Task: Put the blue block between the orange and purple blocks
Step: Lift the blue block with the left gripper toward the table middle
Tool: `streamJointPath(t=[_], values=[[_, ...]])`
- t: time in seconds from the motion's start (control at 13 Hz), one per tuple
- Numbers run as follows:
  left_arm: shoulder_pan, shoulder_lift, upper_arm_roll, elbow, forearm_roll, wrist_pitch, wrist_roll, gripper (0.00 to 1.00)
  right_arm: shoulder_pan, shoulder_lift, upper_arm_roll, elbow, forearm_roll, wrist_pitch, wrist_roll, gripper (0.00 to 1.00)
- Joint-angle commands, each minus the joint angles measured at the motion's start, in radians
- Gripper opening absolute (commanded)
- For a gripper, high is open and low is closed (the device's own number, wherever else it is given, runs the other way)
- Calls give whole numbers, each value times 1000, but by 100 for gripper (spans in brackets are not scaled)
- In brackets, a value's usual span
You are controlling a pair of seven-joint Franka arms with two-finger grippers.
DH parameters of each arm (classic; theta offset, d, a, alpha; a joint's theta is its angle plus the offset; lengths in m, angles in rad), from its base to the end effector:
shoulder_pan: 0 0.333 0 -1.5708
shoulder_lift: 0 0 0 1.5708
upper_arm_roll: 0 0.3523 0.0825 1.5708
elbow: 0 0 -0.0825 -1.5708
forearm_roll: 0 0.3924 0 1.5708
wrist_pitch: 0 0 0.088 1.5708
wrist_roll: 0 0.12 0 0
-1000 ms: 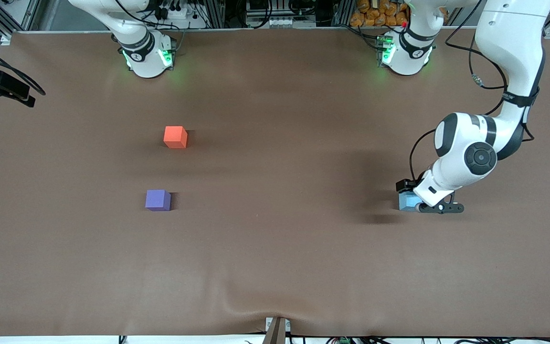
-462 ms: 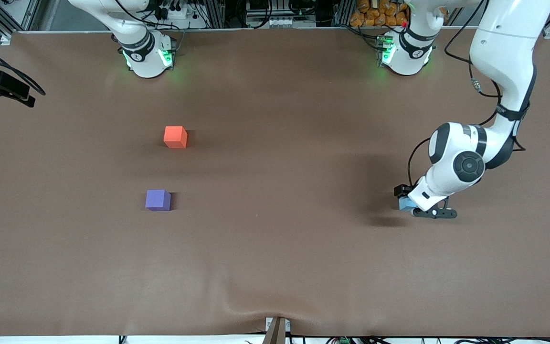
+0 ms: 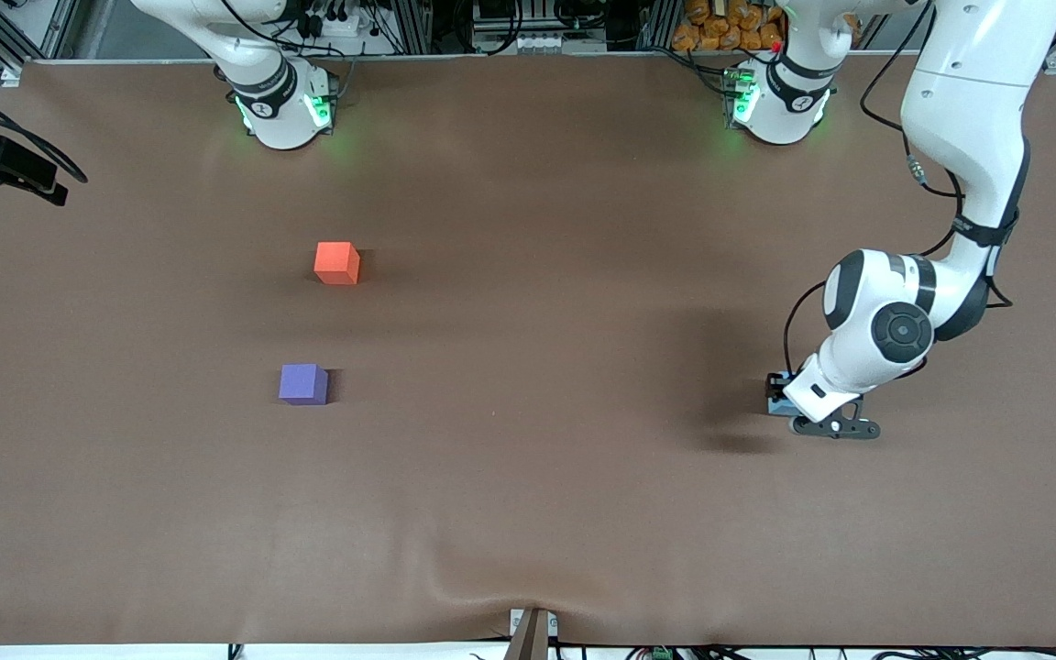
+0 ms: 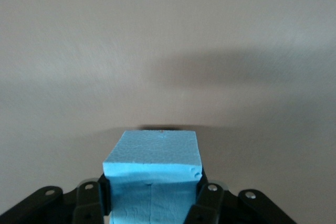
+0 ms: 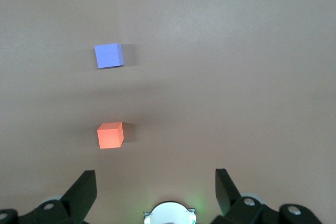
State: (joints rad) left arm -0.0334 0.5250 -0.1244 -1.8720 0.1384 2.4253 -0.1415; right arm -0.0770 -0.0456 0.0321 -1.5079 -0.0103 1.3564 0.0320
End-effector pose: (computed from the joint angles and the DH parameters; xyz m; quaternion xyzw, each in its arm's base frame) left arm 0.6592 -0.0973 0.2488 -0.9984 0.0508 -0.0193 0.0126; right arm 0.5218 -0.0243 0.6846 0.9978 -0.0393 -0.0530 0.0055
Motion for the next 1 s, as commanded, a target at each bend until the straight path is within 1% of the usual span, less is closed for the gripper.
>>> streamJointPath(t=[0.0, 0.15, 0.23, 0.38, 0.54, 0.77, 0.92], values=[[-2, -92, -52, 52, 6, -136, -29, 0, -29, 6, 19, 14, 21, -14, 5, 100], [-10, -85, -131, 195, 6, -334, -128, 0, -27, 6, 19, 14, 21, -13, 5, 100], [-32, -82, -171, 242, 4, -386, -192, 0, -29, 6, 19, 14, 21, -14, 5, 100], [-123, -68, -190, 272, 4, -400, -323, 0, -29, 6, 19, 14, 21, -14, 5, 100], [-250, -18, -190, 306, 3, -400, -448, 0, -29, 6, 19, 12, 21, -14, 5, 100], [-457, 107, -185, 440, 6, -397, -688, 0, -29, 6, 19, 12, 20, -14, 5, 100], [-557, 171, -179, 477, 10, -381, -783, 0, -29, 6, 19, 12, 21, -14, 5, 100]])
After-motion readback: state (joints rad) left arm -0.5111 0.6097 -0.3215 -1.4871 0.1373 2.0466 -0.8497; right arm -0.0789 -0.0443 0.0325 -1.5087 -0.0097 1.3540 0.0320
